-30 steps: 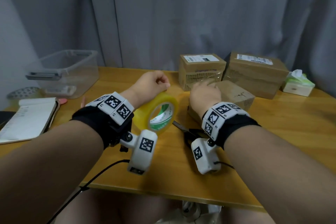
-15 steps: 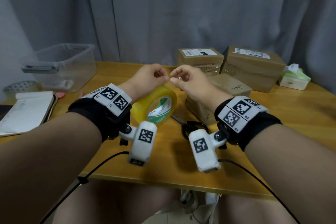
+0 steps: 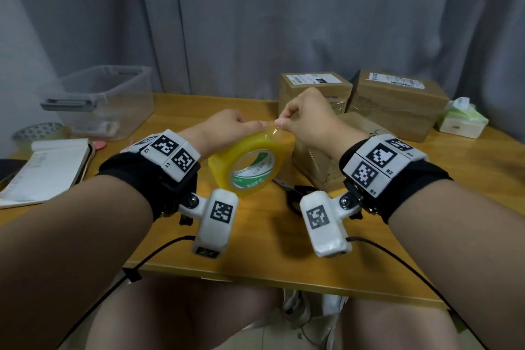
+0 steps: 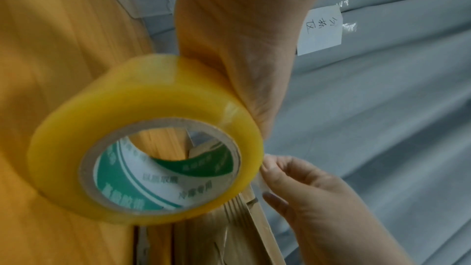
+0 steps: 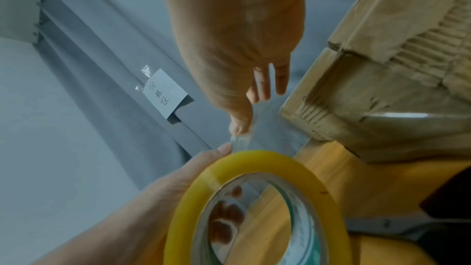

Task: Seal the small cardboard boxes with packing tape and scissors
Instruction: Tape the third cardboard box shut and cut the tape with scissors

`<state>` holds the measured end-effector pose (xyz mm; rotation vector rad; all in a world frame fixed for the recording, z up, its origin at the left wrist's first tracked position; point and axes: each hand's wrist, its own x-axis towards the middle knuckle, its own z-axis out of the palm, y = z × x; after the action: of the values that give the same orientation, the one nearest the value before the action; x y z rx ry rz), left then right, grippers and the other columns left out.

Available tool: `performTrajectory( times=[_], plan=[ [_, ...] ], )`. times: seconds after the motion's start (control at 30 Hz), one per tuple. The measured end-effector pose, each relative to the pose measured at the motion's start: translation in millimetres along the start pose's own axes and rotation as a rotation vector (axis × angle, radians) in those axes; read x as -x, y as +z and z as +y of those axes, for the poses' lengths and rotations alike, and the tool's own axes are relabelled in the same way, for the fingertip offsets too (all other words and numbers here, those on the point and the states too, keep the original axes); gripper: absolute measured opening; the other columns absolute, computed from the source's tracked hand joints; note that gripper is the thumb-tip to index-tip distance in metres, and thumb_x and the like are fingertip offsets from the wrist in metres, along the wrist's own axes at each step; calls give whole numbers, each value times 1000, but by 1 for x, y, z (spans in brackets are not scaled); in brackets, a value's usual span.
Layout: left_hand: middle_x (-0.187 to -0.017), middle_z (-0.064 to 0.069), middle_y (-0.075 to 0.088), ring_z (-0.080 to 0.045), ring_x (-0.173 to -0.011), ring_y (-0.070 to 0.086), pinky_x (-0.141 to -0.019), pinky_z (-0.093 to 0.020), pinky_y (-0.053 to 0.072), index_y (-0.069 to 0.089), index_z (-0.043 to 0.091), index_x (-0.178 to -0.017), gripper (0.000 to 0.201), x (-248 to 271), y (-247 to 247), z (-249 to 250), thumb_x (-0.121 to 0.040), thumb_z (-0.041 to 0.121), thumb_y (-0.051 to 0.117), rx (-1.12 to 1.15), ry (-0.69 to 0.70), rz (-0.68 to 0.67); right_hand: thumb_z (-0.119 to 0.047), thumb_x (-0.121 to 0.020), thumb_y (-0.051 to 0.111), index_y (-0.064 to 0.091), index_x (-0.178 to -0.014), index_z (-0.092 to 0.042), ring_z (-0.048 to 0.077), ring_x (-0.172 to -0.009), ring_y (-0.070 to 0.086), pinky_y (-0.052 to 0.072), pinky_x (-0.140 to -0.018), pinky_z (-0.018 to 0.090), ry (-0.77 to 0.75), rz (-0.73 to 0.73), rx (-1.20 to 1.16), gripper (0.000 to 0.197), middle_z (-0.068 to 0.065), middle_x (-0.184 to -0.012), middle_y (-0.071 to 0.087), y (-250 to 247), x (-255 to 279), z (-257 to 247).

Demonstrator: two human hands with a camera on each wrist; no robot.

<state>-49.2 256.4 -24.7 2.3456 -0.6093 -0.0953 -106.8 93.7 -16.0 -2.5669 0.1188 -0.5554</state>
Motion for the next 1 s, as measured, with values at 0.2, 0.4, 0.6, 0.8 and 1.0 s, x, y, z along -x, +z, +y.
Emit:
performTrajectory(
  times=[0.2, 0.4, 0.6, 0.8, 1.0],
  plan=[
    [-61, -8, 50, -21, -60, 50, -56, -30, 39, 58, 4, -67, 57, -9, 0, 9, -89, 56, 50, -153, 39, 49, -49, -101, 19, 64, -106, -4, 32, -109, 58, 40, -102, 44, 209, -123, 273, 63, 15, -107, 64, -7, -4, 37],
    [-92, -15, 59, -32, -93, 56, -69, -33, 36, 55, -4, -104, 55, -39, 13, 18, -95, 49, 43, -318, 109, 239, -23, -97, 32, 1, -150, 2, 34, -147, 3, -8, -117, 52, 401, -451, 751, 66, 21, -158, 4, 8, -7, 14],
    [-102, -19, 61, -35, -98, 56, -72, -35, 37, 51, -3, -105, 56, -66, 42, -6, -95, 51, 42, -442, 45, 171, -19, -98, 34, 5, -146, 12, 40, -145, 11, -2, -116, 58, 319, -441, 902, 64, 28, -155, 12, 17, -3, 8],
    [-112, -11, 61, -29, -102, 58, -73, -35, 41, 49, 5, -116, 61, -65, 59, -9, -90, 60, 44, -640, 29, 45, -58, -98, 18, 31, -148, -15, 32, -144, 22, 3, -114, 56, 299, -457, 567, 68, 12, -155, 28, -11, -17, 30],
    [-122, -11, 50, -29, -117, 45, -95, -41, 35, 56, 11, -118, 52, -49, 66, 16, -91, 55, 47, -678, 34, 140, -40, -102, 23, 45, -140, -30, 32, -136, 34, 21, -110, 50, 370, -246, 424, 45, 3, -147, 42, -57, -11, 91]
  ],
)
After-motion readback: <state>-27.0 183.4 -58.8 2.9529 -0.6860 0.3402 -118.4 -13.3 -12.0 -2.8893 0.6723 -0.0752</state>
